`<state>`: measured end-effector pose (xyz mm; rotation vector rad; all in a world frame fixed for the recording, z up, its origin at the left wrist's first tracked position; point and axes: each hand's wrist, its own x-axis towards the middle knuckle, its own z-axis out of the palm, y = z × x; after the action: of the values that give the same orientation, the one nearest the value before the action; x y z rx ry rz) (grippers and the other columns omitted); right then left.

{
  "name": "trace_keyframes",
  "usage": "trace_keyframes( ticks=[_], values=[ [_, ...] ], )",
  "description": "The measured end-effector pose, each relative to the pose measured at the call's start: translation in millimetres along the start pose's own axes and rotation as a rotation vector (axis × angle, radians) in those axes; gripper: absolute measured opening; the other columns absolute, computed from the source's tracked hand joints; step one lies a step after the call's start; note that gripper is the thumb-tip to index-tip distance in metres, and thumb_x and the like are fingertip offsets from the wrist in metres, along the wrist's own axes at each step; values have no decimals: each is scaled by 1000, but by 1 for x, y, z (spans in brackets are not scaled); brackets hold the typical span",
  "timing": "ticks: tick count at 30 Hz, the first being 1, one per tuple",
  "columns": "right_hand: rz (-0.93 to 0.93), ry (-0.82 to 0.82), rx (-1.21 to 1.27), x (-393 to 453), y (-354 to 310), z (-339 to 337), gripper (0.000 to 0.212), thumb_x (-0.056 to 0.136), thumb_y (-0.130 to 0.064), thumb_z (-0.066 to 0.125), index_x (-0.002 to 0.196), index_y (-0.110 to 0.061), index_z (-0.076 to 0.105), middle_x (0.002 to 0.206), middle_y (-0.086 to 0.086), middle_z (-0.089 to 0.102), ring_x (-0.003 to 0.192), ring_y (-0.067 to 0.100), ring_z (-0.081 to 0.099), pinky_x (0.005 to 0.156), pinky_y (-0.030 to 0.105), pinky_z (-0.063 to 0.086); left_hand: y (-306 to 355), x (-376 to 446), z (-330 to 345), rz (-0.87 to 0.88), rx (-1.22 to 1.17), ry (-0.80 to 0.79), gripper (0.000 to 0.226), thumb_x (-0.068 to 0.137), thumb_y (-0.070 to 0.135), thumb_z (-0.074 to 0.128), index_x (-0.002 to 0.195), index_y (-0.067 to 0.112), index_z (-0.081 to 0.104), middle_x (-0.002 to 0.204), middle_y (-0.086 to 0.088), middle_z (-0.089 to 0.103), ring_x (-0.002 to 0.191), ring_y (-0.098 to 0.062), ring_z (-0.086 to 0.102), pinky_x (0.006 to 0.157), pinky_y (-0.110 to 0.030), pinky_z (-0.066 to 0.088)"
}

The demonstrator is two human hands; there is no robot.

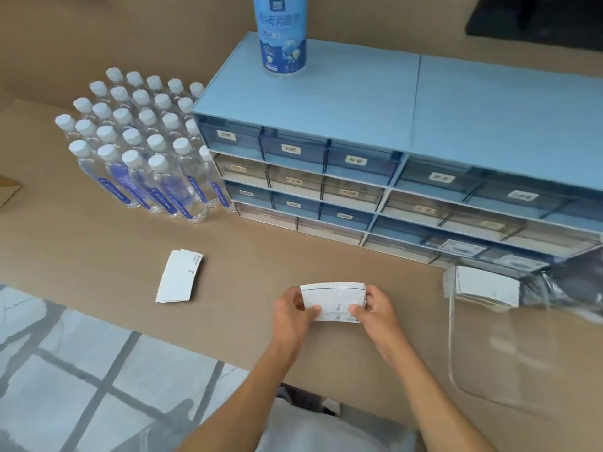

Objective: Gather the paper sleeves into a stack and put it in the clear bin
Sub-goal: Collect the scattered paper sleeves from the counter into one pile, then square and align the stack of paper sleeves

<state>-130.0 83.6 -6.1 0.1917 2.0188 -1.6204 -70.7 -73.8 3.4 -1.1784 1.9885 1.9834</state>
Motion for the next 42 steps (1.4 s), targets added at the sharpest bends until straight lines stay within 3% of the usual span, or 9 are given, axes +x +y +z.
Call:
trace_keyframes(
  ticks=[4, 7, 12, 20, 25, 30, 32, 36, 42],
  values=[
    [-14, 102, 17, -13, 25, -14, 26, 84, 6, 56, 104, -10, 58, 107, 11, 71, 98, 23, 68, 86, 32, 52, -12, -7, 21, 154, 98, -33, 22, 81, 0, 68, 99, 11, 69, 92, -11, 77, 87, -31, 72, 78, -40, 60],
    [-30, 168, -46, -21, 40, -20, 25, 86, -5, 59, 105, -21, 55, 103, 3, 68, 97, 20, 64, 85, 28, 50, -17, -6, 32, 219, 127, -75, 27, 82, -1, 67, 106, 14, 68, 95, -5, 77, 91, -21, 72, 82, -31, 58],
    [-116, 259, -155, -25, 54, -15, 28, 90, -13, 56, 114, -26, 50, 114, -4, 62, 102, 15, 56, 84, 22, 41, -33, 2, 39, 266, 130, -88, 36, 84, 0, 68, 118, 14, 64, 104, -9, 74, 99, -22, 70, 92, -40, 56],
    [-131, 322, -30, -26, 63, 4, 42, 88, -29, 62, 128, -24, 50, 132, -9, 53, 122, 1, 47, 101, 14, 36, -47, 2, 50, 300, 71, -168, 59, 96, 4, 56, 151, 14, 37, 148, -1, 49, 135, -10, 47, 113, -24, 38],
    [-168, 534, 59, -12, 57, 10, 20, 96, -27, 50, 106, -15, 63, 104, -10, 66, 98, -4, 58, 87, 10, 41, -51, 4, 61, 350, 80, -103, 37, 103, 20, 44, 140, 14, 48, 136, 12, 54, 122, 14, 48, 100, -4, 36],
    [-168, 664, 54, 1, 56, 15, 21, 94, -10, 43, 91, -10, 64, 88, -3, 66, 84, 12, 59, 79, 21, 45, -49, 13, 75, 377, 42, -69, 20, 106, 14, 37, 112, 10, 55, 144, -7, 52, 138, -13, 44, 113, -21, 34],
    [-187, 680, 31, 3, 59, 18, 22, 91, -10, 42, 89, -4, 63, 89, 5, 67, 84, 17, 59, 79, 23, 45, -52, 16, 76, 398, 35, -65, 20, 106, 14, 35, 105, 9, 54, 138, -6, 55, 138, -16, 46, 114, -29, 35],
    [-244, 680, -22, 2, 64, 21, 22, 87, -9, 41, 82, 0, 60, 91, 9, 60, 84, 17, 56, 80, 15, 42, -56, 19, 78, 393, 52, -35, 26, 105, 19, 35, 97, 7, 56, 142, 0, 52, 137, -5, 44, 109, -15, 33],
    [-245, 677, -52, 6, 68, 20, 22, 91, -9, 40, 86, -2, 60, 91, 12, 62, 83, 17, 55, 78, 12, 40, -52, 25, 75, 460, 130, -91, 32, 106, 19, 33, 106, 5, 62, 104, -8, 66, 96, -9, 60, 86, -15, 43]
  ],
)
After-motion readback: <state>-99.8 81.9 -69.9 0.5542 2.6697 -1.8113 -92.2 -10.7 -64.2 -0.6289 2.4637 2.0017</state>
